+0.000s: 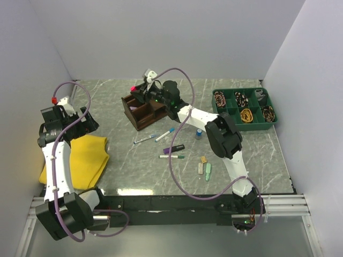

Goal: Sort the stationery into containers
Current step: Place the pen in the storage box, then pick up the pen from the center of the board, then place the pen in the storage box, then pick up the pen from the center of the board.

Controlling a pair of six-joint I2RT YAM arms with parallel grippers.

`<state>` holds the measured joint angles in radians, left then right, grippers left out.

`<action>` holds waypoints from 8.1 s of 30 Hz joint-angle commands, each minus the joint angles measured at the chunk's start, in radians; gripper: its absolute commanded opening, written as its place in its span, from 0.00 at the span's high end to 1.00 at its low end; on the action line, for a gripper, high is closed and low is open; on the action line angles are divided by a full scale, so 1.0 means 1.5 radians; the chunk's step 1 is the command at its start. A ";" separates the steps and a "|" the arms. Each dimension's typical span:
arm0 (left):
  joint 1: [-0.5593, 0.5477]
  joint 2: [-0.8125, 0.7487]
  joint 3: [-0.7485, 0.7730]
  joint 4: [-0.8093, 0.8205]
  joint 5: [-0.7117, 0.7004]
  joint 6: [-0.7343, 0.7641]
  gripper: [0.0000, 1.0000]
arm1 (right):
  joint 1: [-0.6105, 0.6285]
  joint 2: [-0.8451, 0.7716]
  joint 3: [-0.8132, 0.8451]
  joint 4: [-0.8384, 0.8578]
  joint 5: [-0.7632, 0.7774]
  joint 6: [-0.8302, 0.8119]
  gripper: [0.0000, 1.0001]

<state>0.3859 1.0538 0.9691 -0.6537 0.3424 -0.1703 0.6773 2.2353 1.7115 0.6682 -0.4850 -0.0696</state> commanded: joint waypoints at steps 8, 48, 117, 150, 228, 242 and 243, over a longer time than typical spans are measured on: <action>0.003 0.003 0.022 0.025 0.008 -0.001 0.01 | 0.024 0.024 -0.012 0.068 0.103 0.009 1.00; 0.003 -0.098 0.054 0.022 0.046 -0.041 0.00 | 0.062 -0.186 -0.088 -1.057 0.086 -0.798 0.30; 0.021 -0.013 0.033 -0.019 0.022 -0.007 0.01 | -0.020 -0.148 -0.062 0.015 -0.046 0.074 1.00; 0.016 0.057 0.036 0.027 -0.003 -0.015 0.00 | 0.012 0.013 -0.088 0.228 0.072 0.035 0.94; -0.633 0.526 0.337 -0.121 -0.187 0.414 0.42 | -0.244 -0.715 -0.509 -0.431 0.047 -0.107 0.23; -0.648 0.633 0.384 -0.054 -0.259 0.354 0.48 | -0.255 -0.707 -0.508 -0.415 0.041 -0.092 0.23; -0.648 0.636 0.387 -0.053 -0.260 0.354 0.50 | -0.256 -0.707 -0.509 -0.417 0.042 -0.093 0.23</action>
<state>-0.5835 1.9858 1.4986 -0.7715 -0.0044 0.3958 0.3061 1.1870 0.9466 0.0006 -0.4118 -0.2226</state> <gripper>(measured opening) 0.526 0.766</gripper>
